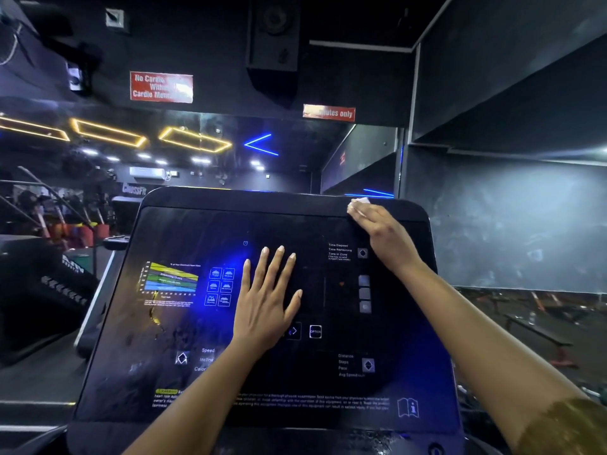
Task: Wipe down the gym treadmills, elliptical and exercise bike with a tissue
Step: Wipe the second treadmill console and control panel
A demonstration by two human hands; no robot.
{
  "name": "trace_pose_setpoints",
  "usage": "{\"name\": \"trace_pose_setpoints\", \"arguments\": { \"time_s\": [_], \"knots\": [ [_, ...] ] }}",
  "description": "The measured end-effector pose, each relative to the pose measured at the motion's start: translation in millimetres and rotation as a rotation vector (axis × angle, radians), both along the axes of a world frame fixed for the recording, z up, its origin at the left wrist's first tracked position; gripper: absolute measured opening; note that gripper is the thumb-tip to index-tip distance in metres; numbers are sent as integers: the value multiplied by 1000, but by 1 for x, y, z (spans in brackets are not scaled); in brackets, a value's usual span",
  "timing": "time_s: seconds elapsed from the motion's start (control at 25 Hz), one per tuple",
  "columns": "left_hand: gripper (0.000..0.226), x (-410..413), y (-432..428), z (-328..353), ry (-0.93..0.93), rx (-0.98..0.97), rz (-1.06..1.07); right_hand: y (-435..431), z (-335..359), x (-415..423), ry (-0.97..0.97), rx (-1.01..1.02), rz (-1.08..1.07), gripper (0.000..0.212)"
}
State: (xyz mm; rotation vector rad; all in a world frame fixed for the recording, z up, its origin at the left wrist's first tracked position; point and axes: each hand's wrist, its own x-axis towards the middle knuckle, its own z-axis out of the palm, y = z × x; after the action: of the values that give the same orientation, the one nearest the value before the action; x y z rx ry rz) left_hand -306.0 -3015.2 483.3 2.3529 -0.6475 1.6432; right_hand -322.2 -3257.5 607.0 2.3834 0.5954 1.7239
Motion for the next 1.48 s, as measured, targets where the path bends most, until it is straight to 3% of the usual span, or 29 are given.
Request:
{"name": "trace_pose_setpoints", "arguments": {
  "time_s": [0.24, 0.44, 0.68, 0.96, 1.04, 1.2, 1.48],
  "knots": [
    [59, -5, -19, 11, -27, 40, -82, -51, -8, -19, -67, 233, -99, 55],
    [58, -1, -28, 8, -5, 39, -69, -43, 3, -14, -110, 517, -70, 46],
    [59, -2, -29, 6, -17, 39, -60, 20, -14, -4, 34, 161, 46, 50],
    [60, -2, -28, 6, -12, 43, -55, 2, -62, -37, 164, -277, 101, 49],
    [60, -2, -29, 6, -7, 43, -53, -16, -45, -37, 88, -183, 115, 50],
    [60, -1, -29, 5, 1, 48, -51, -58, -13, -30, 52, 216, -27, 42],
    [60, -2, -29, 5, 0, 50, -45, -49, -109, -81, 96, -13, 60, 49]
  ]
}}
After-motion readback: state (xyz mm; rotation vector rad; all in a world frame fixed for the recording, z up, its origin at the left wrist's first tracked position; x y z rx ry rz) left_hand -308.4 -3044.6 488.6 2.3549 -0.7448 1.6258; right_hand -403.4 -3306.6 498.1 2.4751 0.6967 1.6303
